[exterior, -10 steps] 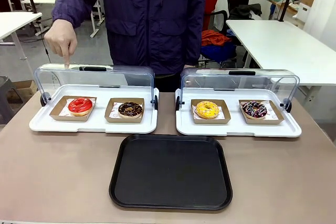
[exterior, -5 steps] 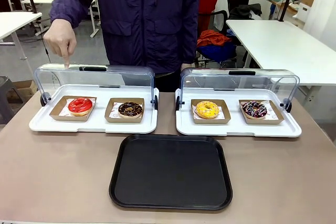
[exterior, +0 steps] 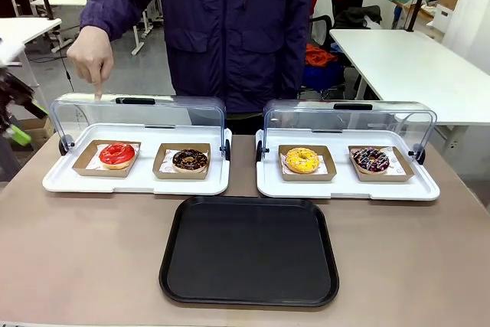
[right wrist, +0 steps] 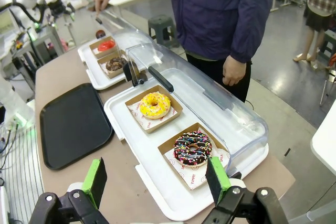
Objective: Move the first donut from the left to the tray.
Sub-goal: Pick up the Paper togo box containing the Donut indicated by the person and place it on the Handle tray.
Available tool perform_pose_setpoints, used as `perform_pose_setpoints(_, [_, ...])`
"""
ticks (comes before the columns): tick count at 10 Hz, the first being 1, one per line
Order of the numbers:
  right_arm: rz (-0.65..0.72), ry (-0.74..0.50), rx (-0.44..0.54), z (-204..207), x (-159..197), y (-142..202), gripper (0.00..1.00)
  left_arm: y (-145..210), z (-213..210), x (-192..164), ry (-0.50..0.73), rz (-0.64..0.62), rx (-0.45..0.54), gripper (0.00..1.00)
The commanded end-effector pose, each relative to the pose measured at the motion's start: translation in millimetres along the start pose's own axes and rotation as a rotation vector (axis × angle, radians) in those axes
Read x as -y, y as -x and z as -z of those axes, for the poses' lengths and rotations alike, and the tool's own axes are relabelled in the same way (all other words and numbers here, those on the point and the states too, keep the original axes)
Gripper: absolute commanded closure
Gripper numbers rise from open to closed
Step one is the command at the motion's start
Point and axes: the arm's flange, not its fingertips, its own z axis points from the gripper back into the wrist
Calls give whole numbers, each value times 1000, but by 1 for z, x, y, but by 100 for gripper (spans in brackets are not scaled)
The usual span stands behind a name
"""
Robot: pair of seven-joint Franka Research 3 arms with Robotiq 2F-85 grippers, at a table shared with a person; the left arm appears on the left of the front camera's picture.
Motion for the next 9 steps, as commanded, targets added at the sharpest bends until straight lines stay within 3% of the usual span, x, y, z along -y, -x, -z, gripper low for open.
perform_pose_setpoints(1, [-7,-2,7,0,-3,-1,0,2,45,26,0,45,-128,0])
perform_pose_setpoints(3, [-7,-2,7,0,-3,-1,0,6,83,39,-76,124,-197,0])
perform_pose_setpoints(6, [-7,-2,7,0,-3,-1,0,8,123,24,-207,201,-233,0])
perform_pose_setpoints(9, [-7,-2,7,0,-3,-1,0,5,114,32,-130,159,-248,0])
